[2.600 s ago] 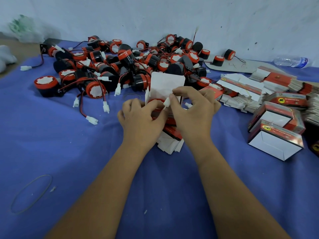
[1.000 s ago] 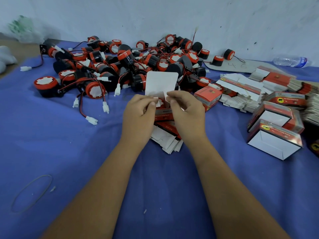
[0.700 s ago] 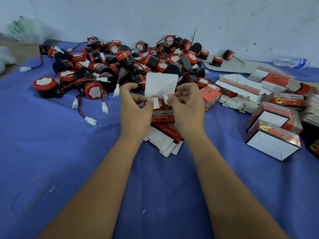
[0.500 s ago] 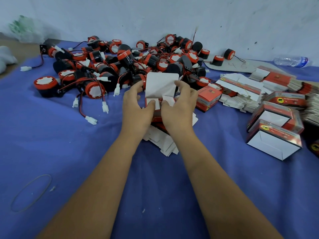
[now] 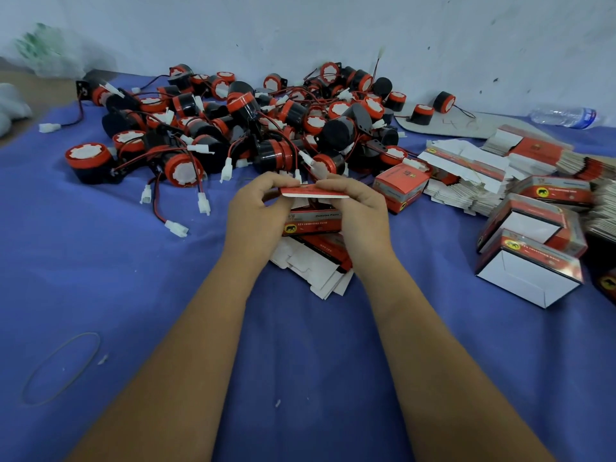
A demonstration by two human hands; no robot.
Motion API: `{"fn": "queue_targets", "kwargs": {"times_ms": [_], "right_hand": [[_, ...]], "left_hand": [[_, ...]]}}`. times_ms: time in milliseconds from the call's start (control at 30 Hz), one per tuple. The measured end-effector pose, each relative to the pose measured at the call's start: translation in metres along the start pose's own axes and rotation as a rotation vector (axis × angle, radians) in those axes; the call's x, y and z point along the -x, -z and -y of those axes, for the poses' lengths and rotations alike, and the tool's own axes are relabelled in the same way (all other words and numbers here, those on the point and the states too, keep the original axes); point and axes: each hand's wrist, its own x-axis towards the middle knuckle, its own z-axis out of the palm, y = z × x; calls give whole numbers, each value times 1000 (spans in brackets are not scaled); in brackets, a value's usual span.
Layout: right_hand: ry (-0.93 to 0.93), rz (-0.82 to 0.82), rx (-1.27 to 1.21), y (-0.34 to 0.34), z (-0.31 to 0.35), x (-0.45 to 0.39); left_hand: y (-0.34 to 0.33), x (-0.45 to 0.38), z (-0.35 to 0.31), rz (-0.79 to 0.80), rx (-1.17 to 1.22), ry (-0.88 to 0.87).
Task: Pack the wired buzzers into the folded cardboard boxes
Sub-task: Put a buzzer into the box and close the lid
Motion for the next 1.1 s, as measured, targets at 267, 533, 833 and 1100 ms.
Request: {"fn": "queue_targets", "kwargs": {"times_ms": [267,533,833,1100], "right_hand": [[-93,337,-18,31,3,-4],[108,278,295,34,-5,-4],[151,144,336,22,-3,1],[233,25,329,17,-2,4]], "left_hand": [[25,-3,5,286,-15,68],[23,-1,8,251,-240,-85],[19,-1,1,121,-151,-87],[21,0,0,162,46,-42]]}}
